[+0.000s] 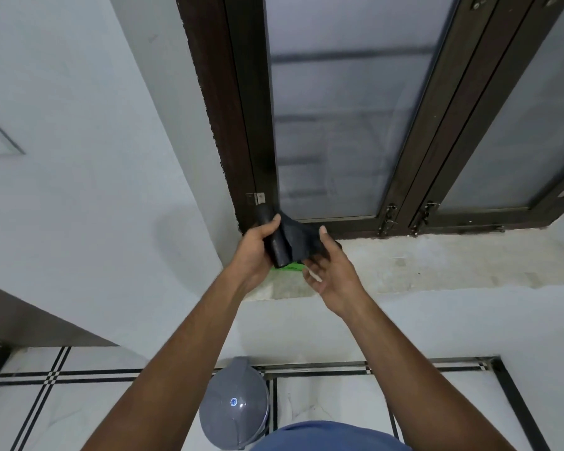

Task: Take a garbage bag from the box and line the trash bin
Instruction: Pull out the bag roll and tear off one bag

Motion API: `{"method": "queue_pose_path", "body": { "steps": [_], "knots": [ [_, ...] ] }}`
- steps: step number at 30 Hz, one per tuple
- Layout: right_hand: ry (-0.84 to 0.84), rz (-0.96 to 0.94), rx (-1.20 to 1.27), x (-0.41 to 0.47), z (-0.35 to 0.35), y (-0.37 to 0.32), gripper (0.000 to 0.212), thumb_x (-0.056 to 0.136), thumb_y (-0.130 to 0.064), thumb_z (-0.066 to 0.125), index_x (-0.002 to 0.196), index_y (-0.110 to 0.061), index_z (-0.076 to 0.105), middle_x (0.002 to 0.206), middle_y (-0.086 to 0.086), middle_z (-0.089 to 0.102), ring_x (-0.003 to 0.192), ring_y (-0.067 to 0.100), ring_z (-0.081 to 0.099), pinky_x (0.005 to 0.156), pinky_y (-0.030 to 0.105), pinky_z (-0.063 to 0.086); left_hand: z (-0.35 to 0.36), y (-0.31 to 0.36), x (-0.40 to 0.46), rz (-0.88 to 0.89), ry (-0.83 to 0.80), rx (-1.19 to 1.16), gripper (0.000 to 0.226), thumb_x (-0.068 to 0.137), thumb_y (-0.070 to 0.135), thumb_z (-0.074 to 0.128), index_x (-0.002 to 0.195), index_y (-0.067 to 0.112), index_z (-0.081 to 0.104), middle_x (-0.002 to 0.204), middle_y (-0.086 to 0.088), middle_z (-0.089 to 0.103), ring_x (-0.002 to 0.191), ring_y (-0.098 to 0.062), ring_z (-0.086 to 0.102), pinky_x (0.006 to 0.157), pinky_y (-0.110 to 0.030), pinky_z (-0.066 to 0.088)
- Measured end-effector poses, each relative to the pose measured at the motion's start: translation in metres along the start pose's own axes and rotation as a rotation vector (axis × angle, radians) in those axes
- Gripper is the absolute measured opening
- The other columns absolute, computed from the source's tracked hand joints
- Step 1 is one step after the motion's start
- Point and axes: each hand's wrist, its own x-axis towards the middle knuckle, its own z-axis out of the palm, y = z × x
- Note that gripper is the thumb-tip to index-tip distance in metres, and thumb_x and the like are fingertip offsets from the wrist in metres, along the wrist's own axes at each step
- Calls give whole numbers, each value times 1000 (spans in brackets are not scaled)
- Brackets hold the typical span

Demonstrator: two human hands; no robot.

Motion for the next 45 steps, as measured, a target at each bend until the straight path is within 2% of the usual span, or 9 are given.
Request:
{"method": "queue_pose_path", "body": {
  "steps": [6,10,15,24,27,32,38,42,45],
  "knots": [
    [117,-65,27,2,-2,1,22,101,-29,81,109,-15,65,100,9,77,81,17,71,72,32,58,-2,-1,3,9,4,57,41,112,33,63,142,5,69,132,-14,76,128,-33,69,104,-43,57],
    [109,-60,22,2,-5,5,42,94,-38,88,122,-12,73,116,9,83,96,21,76,72,33,57,2,0,-1,-18,18,32,47,114,44,56,144,11,71,137,-12,77,132,-33,69,115,-52,55],
    [120,-86,-8,1,-7,5,39,97,-32,86,124,-7,75,120,15,81,95,24,75,65,30,58,2,-1,-3,-13,51,106,45,103,39,76,138,10,75,133,-17,80,129,-41,73,94,-48,64],
    [222,-58,-9,-1,-9,0,50,90,-43,91,127,-15,74,121,6,81,105,20,79,74,32,61,8,10,-5,-12,163,58,43,114,53,54,122,17,77,121,-11,83,112,-32,78,91,-44,62],
    [103,15,-22,-1,-9,2,51,86,-42,95,126,-15,78,127,8,80,99,19,77,71,32,60,7,15,-7,-9,119,66,50,109,59,61,125,15,78,122,-13,84,115,-34,80,91,-45,64],
    [253,-86,-6,-2,-5,-2,27,101,-36,81,112,-14,71,106,7,76,85,16,71,77,32,58,1,11,-1,47,57,142,44,103,39,78,137,12,74,129,-12,83,122,-34,78,103,-47,64],
    [54,-6,-53,-5,-6,2,48,90,-40,92,123,-9,78,99,0,75,84,14,70,71,29,57,9,14,-2,-10,79,36,45,112,49,60,122,9,77,111,-13,85,106,-32,79,95,-44,63],
    [177,-67,-33,-1,-4,1,45,99,-30,83,132,-2,69,96,2,71,71,9,65,63,25,55,8,14,-2,-3,83,49,56,108,57,63,133,9,75,123,-15,84,120,-36,78,106,-50,62],
    [155,-45,-36,0,-4,2,56,90,-44,91,131,-11,73,114,5,77,87,15,70,67,29,58,7,14,0,25,83,87,51,106,53,68,132,10,77,123,-12,84,124,-35,77,104,-48,62]
  ]
}}
